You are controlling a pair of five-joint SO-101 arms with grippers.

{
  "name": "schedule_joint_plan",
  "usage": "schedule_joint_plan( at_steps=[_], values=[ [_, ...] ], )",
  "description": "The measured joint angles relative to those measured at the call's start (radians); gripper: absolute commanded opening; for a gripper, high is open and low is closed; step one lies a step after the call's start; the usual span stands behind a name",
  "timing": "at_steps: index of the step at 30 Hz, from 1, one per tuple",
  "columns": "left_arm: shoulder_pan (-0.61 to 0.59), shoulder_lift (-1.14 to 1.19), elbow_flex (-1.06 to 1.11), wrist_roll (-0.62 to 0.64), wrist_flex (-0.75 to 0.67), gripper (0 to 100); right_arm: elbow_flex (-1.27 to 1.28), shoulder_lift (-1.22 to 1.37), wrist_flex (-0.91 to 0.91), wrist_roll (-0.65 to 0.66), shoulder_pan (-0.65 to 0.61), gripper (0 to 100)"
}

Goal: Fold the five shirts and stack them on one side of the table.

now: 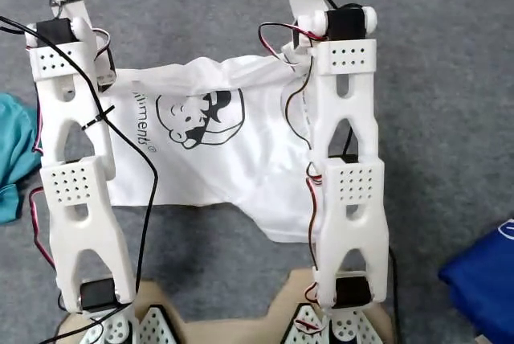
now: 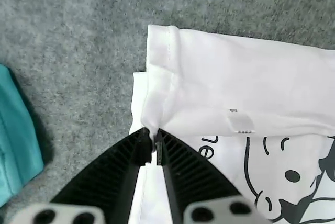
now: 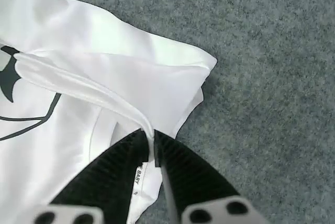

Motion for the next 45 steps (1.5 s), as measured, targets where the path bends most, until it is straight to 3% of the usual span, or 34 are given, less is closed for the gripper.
schedule_joint_plan(
  at_steps=[7,13,31,36,45],
  values=[
    [0.0,-0.212,0.288,-0.005,0.0,2,0.009,-0.025,0.0,-0.025,0.0,0.5],
    [0.0,-0.388,0.47,-0.008,0.0,2,0.169,-0.193,0.0,-0.025,0.0,0.5],
    [-0.032,-0.439,0.769,-0.064,-0.011,2,0.73,-0.543,0.0,-0.025,0.026,0.5],
    [-0.034,-0.555,0.961,-0.107,-0.095,2,0.974,-0.672,-0.064,-0.025,0.026,0.5],
    [-0.034,-0.936,1.528,-0.175,-0.368,2,1.58,-1.039,-0.287,0.011,0.026,0.5]
  ],
)
